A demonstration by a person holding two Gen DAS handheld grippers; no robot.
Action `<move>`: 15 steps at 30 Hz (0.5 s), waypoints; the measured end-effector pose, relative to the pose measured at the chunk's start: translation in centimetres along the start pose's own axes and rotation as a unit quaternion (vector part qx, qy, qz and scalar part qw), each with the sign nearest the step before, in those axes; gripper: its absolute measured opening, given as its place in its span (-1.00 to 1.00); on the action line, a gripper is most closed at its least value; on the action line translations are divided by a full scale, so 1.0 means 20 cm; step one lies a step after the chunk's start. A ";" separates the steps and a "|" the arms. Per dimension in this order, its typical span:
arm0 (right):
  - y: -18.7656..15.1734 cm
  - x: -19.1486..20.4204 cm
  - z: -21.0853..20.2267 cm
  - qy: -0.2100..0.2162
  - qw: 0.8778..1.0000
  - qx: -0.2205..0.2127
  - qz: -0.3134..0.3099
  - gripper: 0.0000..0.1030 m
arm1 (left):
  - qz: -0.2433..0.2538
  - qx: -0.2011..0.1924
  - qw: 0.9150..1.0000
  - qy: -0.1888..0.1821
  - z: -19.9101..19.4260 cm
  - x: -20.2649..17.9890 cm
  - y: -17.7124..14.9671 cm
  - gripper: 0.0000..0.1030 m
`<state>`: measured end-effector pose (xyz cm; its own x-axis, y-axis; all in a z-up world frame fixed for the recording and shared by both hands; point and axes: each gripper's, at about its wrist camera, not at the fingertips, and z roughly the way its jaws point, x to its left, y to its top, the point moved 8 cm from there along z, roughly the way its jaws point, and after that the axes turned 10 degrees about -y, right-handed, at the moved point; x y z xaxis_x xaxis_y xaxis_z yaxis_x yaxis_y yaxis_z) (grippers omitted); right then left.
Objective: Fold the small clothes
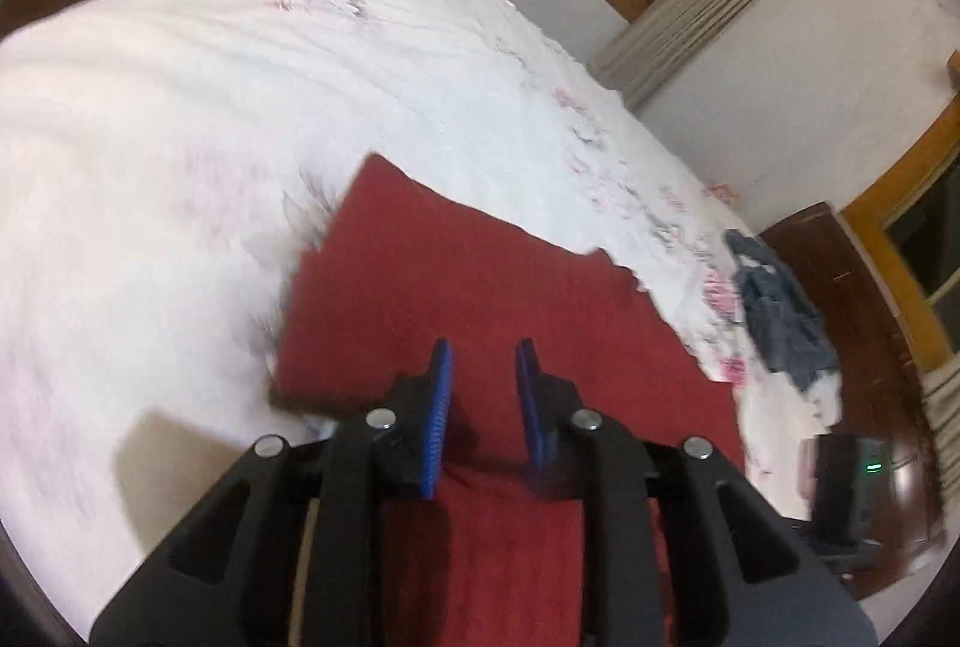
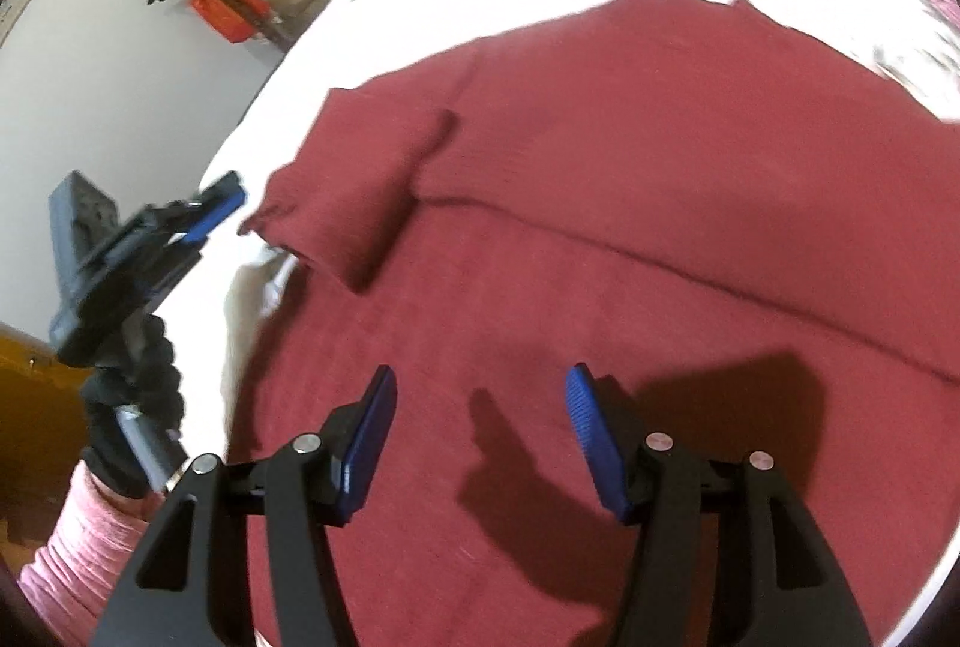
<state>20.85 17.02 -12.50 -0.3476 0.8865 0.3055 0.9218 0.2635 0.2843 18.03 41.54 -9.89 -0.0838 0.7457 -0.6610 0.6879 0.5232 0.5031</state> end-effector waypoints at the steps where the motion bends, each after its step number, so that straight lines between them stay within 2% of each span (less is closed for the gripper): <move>1: 0.02 0.03 0.01 0.005 1.000 0.001 0.000 0.16 | 0.002 0.007 1.000 0.009 0.03 0.01 0.00 -0.58; 2: 0.05 0.07 0.03 0.012 1.000 0.004 0.001 0.16 | 0.003 0.022 0.999 0.026 0.08 0.05 -0.01 -0.58; 6: 0.12 0.15 0.12 0.028 0.999 0.022 0.013 0.16 | 0.005 0.069 0.996 0.050 0.19 0.17 -0.08 -0.59; 9: 0.16 0.18 0.19 0.036 0.998 0.034 0.025 0.16 | 0.015 0.071 0.996 0.046 0.20 0.18 -0.09 -0.59; 15: 0.27 0.27 0.30 0.062 0.996 0.044 0.043 0.16 | -0.019 0.048 0.999 0.017 0.08 0.20 -0.05 -0.56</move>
<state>24.99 25.53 -14.65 -0.2794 0.8554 0.4362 0.9589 0.2247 0.1735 18.11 43.27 -13.86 -0.1348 0.7399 -0.6591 0.7489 0.5116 0.4212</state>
